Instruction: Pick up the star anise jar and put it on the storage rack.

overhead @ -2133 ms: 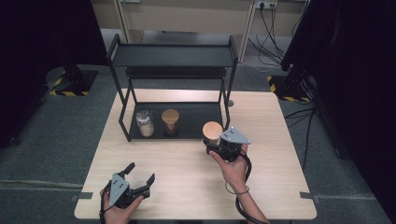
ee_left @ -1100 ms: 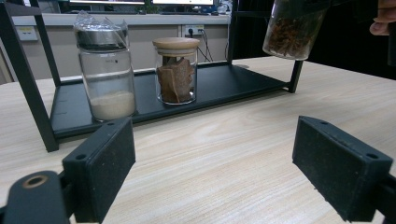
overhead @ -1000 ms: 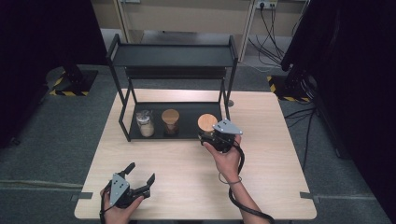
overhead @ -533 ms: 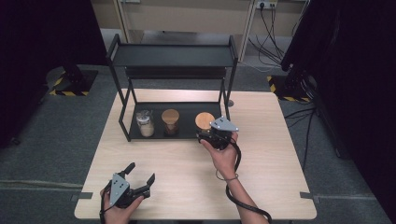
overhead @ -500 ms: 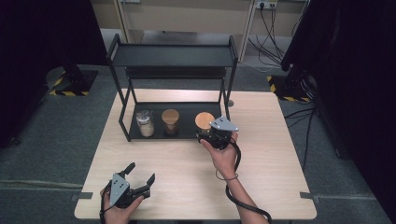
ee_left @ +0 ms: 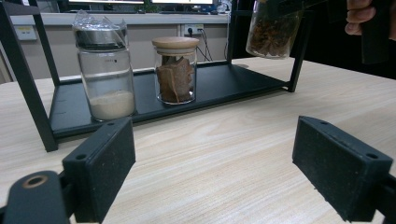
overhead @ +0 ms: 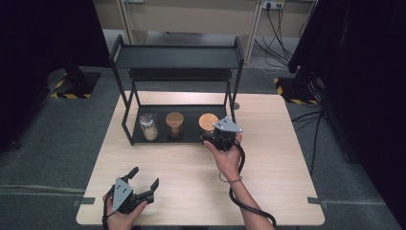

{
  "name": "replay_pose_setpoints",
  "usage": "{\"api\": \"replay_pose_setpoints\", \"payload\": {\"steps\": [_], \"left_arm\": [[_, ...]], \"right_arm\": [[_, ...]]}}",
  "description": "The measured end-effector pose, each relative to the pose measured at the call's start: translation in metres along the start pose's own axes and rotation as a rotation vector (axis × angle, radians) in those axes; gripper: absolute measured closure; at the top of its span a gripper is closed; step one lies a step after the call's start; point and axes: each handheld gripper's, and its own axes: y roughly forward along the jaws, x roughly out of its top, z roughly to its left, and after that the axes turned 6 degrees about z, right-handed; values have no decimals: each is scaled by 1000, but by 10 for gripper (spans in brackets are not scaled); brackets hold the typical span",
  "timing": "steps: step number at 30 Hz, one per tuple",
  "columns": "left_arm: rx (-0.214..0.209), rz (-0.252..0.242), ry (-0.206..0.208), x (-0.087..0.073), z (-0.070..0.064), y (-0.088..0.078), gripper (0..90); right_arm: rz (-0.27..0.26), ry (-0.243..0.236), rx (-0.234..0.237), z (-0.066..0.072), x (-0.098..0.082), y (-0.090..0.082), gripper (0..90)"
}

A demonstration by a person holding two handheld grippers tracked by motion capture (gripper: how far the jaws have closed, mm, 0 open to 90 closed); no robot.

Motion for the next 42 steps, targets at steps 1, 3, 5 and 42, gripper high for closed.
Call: {"api": "replay_pose_setpoints", "payload": {"steps": [1, 3, 5, 42], "left_arm": [[0, 1, 3, 0, 0, 0, 127], [0, 1, 3, 0, 0, 0, 127], [0, 1, 3, 0, 0, 0, 127], [-2, 3, 6, 0, 0, 0, 128]], "right_arm": [[0, 0, -2, 0, 0, 1, 258], [0, 1, -2, 0, 2, 3, 258], [0, 1, -3, 0, 3, 4, 258], [49, 17, -43, -10, 13, 43, 258]]}}
